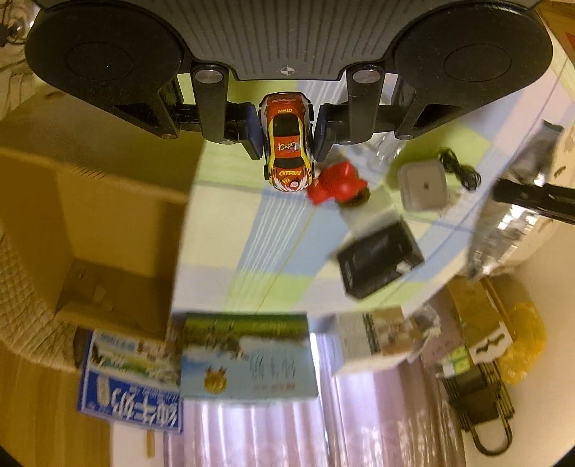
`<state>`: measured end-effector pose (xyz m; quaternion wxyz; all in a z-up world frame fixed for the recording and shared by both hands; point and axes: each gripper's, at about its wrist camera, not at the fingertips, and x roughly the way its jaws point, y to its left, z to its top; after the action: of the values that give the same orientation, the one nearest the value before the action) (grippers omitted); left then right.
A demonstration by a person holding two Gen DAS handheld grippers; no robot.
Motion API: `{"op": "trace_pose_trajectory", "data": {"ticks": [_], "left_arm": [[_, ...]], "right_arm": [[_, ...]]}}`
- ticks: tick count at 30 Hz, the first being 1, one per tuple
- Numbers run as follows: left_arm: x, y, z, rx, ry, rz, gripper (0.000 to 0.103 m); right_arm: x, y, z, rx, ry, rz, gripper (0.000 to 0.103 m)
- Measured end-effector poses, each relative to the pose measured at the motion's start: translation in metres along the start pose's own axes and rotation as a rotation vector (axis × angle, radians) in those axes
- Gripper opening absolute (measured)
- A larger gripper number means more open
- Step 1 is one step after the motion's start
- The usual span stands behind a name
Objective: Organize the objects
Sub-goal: 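Lift the foil bag with the left tool while the right tool grasps and lifts the toy car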
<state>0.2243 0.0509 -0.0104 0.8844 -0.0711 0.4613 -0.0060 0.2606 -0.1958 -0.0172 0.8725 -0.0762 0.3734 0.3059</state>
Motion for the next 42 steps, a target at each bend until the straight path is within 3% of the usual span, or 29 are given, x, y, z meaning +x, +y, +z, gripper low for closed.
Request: {"op": "trace_pose_trajectory", "data": {"ticks": [15,27,42], "left_arm": [[0.04,-0.181,0.074,0.166,-0.054,-0.217,0.041],[0.079,-0.267,0.112,0.189,-0.062,-0.215,0.041],[0.14,-0.306,0.143,0.2,-0.015,-0.159,0.041]], "right_arm": [[-0.057,-0.123,0.031,0.112,-0.08,-0.099,0.027],[-0.044,-0.192,0.051,0.124,-0.079,-0.115,0.027],[0.0,-0.246,0.075,0.111,-0.043,-0.13,0.027]]}}
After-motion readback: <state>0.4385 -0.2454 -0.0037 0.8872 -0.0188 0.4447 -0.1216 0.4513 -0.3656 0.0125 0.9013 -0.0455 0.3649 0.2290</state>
